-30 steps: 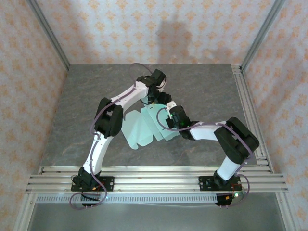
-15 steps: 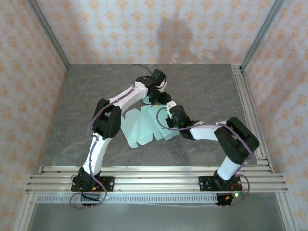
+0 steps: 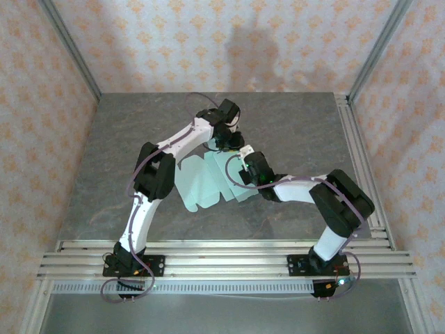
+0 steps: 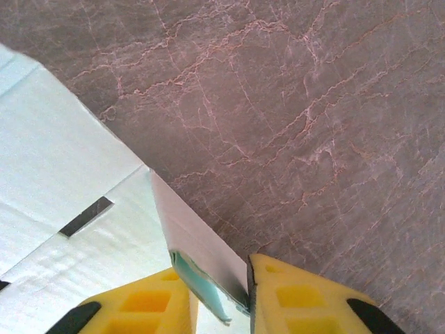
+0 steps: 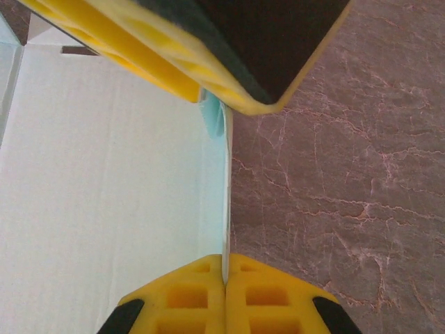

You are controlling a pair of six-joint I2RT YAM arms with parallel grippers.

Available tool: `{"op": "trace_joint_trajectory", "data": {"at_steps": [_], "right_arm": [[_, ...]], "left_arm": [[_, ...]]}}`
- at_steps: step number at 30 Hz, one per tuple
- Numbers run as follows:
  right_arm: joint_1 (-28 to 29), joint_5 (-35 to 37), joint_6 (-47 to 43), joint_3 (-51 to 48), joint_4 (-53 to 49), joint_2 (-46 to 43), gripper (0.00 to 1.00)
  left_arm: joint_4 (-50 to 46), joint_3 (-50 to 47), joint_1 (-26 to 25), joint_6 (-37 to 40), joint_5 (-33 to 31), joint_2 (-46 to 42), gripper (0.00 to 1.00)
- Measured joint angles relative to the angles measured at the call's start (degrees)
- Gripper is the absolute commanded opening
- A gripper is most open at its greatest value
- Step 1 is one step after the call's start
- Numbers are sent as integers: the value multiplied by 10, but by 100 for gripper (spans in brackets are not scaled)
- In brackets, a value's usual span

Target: Fold the paper box

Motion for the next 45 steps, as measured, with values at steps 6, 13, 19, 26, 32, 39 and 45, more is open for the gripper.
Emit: {"op": "trace_joint_trajectory", "data": {"at_steps": [6, 13, 19, 26, 32, 39, 45], "right_arm": [[0, 6, 2, 1, 0, 1, 0], [-9, -18, 28, 1, -9, 1, 0], [-43, -59, 68, 21, -12, -10, 0], [-71, -71, 105, 82, -120, 30, 0], [-75, -91, 129, 130, -207, 61, 10], [-82, -109, 156, 112, -225, 39, 47], [-100, -139, 174, 65, -207, -15, 48]], "left_arm": [[2, 0, -2, -3, -8, 0, 59], [64, -79, 0, -3, -76, -63, 90], [132, -207, -1, 3, -146, -185, 100], [211, -303, -1, 3, -190, -324, 100], [226, -373, 3, 3, -212, -349, 100], [215, -409, 3, 3, -217, -355, 100], [214, -428, 3, 3, -220, -395, 100]]}}
